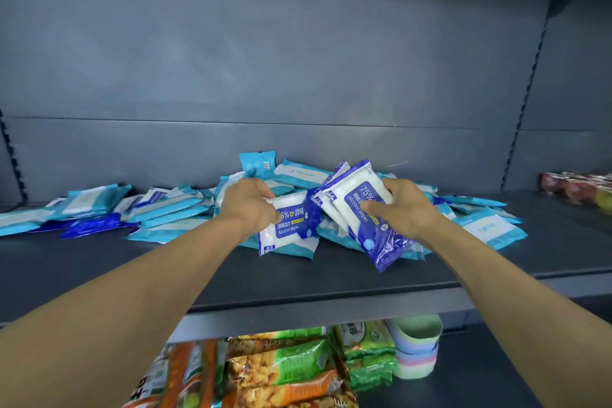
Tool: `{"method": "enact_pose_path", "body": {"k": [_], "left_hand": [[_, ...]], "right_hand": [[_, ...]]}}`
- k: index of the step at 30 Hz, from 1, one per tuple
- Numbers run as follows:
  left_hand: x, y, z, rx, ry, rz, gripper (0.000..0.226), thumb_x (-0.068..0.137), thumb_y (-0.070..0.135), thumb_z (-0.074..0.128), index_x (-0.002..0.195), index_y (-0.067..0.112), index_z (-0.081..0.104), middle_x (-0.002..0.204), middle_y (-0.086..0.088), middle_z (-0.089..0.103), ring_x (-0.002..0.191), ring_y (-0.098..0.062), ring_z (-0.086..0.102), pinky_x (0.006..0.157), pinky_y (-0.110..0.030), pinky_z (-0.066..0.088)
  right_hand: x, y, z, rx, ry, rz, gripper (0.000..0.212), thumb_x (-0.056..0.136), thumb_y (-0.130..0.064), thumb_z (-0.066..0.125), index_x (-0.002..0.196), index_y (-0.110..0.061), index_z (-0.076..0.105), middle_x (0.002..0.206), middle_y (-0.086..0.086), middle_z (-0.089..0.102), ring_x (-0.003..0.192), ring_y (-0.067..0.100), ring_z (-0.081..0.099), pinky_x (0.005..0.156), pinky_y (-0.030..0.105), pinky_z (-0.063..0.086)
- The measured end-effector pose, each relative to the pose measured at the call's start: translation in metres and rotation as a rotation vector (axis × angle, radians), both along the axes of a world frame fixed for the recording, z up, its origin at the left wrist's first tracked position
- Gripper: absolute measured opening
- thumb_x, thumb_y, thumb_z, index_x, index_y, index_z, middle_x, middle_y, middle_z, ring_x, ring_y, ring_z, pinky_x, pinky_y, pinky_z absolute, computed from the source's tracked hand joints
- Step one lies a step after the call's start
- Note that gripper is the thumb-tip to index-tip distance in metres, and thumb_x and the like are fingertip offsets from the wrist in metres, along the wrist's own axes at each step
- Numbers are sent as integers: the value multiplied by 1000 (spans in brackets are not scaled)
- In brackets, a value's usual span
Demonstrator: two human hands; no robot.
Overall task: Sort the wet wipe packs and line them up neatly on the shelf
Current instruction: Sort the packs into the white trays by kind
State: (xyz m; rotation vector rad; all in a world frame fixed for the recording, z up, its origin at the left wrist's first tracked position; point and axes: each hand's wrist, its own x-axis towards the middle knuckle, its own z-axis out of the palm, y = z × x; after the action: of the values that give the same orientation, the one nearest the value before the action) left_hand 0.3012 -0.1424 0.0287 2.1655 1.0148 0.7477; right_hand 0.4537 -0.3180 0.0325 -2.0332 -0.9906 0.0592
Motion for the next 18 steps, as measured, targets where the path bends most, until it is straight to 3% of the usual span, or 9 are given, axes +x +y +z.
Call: {"method": "enact_pose_path", "body": {"k": [4, 8, 10, 12, 13, 15, 18], "left_hand": [[-26, 11, -6, -67, -113, -22, 26, 74, 1, 75, 86, 17, 58, 90, -6, 56, 77, -20, 53, 66, -25, 42], [-51, 22, -18, -185, -165, -142, 28, 79, -6, 67, 82, 19, 55, 89, -10, 62, 65, -16, 57, 55, -20, 43], [-63, 29, -23, -230, -163, -226, 27, 81, -8, 63, 84, 18, 55, 88, -11, 65, 66, -16, 60, 61, -24, 47], [-75, 35, -25, -239, -145, -270, 27, 82, -8, 61, 84, 18, 55, 87, -11, 66, 72, -20, 62, 70, -32, 49], [-81, 38, -26, -246, -136, -284, 27, 83, -9, 59, 86, 18, 56, 87, -10, 67, 75, -19, 63, 73, -33, 50], [-92, 44, -25, -265, -127, -323, 31, 85, -13, 54, 91, 18, 56, 87, -7, 68, 74, -15, 64, 69, -27, 52], [-110, 56, -22, -244, -76, -311, 35, 83, -16, 49, 101, 14, 53, 90, -6, 68, 78, -17, 64, 61, -19, 50]], "right_hand": [[-27, 21, 5, -99, -91, 215, 11, 83, -17, 70, 79, -19, 60, 83, -2, 65, 75, 16, 62, 70, 29, 48], [-46, 46, 5, -269, -345, 381, 27, 82, -14, 71, 106, -4, 62, 130, 3, 46, 122, 14, 41, 90, 11, 27], [-57, 56, 4, -326, -390, 417, 27, 82, -14, 70, 107, -8, 59, 145, 1, 37, 133, 14, 34, 98, 13, 25], [-64, 66, 3, -350, -396, 407, 23, 83, -16, 69, 102, -12, 57, 135, 2, 49, 124, 19, 45, 96, 25, 36], [-69, 69, 2, -360, -389, 398, 21, 83, -17, 69, 99, -17, 55, 121, 0, 56, 112, 18, 52, 86, 26, 41], [-77, 75, 2, -363, -394, 388, 21, 84, -20, 69, 91, -25, 50, 102, -6, 58, 93, 14, 53, 69, 21, 39], [-85, 86, 5, -367, -423, 368, 21, 85, -22, 68, 91, -25, 48, 101, -5, 57, 88, 13, 52, 65, 22, 38]]}}
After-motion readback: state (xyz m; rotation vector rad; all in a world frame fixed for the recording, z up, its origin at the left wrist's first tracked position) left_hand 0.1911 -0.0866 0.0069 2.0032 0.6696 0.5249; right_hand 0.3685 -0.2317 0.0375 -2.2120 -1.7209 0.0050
